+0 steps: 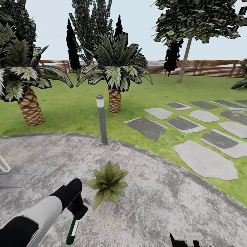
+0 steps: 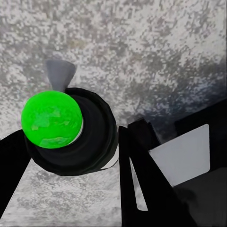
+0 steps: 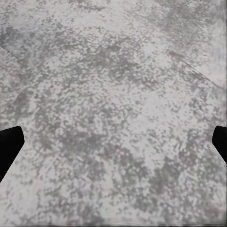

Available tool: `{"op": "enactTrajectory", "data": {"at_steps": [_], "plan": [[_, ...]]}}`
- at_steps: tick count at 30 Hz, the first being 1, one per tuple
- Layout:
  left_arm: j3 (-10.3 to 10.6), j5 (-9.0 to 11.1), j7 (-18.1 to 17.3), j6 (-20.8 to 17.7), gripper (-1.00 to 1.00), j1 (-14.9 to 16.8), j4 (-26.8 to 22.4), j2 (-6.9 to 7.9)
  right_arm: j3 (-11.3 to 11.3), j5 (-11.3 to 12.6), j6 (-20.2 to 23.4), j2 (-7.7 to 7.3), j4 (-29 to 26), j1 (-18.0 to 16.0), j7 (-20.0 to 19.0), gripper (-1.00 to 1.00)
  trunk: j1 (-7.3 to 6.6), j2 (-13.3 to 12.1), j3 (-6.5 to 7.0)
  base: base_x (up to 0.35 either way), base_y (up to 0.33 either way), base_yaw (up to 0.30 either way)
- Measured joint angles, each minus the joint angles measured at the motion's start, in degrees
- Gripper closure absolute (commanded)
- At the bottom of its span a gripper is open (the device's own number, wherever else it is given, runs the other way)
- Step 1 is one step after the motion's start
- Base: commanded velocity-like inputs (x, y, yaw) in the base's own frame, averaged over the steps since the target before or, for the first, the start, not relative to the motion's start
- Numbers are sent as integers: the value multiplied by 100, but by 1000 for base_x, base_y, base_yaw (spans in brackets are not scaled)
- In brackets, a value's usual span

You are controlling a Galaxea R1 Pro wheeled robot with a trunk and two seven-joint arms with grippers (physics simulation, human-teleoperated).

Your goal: Pick up the pesticide atomizer in the garden and spray insectifuge to fully cover both potted plants in the garden.

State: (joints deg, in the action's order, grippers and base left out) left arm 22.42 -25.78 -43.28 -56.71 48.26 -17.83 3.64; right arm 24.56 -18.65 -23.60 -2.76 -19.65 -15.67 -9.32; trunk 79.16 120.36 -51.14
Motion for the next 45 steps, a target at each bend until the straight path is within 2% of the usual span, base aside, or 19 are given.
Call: {"op": "enactTrajectory", "data": {"at_steps": [3, 5, 7, 9, 12, 19, 29, 38, 45], "plan": [[11, -15, -2, 3, 100, 0, 39, 39, 0, 0, 0, 0, 0, 0, 0, -100, 0, 0, 0, 0, 0, -292], [19, -102, -5, 9, 100, 0, 47, 140, 0, 0, 0, 0, 0, 0, 0, -100, 0, 0, 0, 0, 0, -142], [6, -249, -4, 16, 100, -1, 40, 361, 0, -2, 0, 0, 2, -1, 1, -100, 0, 0, 0, 0, 0, -16], [-14, -212, -7, 0, 100, -1, 34, 446, 0, -2, 0, 0, 2, -1, 1, -100, 0, 0, 0, 0, 0, -6], [-25, -206, -8, -3, 100, 4, 29, 486, 0, -1, 0, 0, 2, -2, 1, -100, 0, 0, 0, 0, 0, -1], [-48, -208, -2, -14, 100, 8, -25, 383, -1, -1, 0, 0, 3, -2, 1, -100, 0, 0, 0, -5, 24, 0], [-47, -170, 2, -53, 100, 55, -84, 345, 4, -1, -1, 0, -5, -1, 0, -100, 0, 0, 0, -98, 270, -12], [-58, -173, 7, -43, 100, 62, -81, 138, 9, 0, -1, 0, -6, 0, 0, -100, -2, 0, 0, 109, 313, -270], [-51, -205, 9, -37, 100, 62, -68, 132, 9, 0, 0, 0, -9, 0, 0, -100, 0, 0, 0, 39, 124, -297]]}}
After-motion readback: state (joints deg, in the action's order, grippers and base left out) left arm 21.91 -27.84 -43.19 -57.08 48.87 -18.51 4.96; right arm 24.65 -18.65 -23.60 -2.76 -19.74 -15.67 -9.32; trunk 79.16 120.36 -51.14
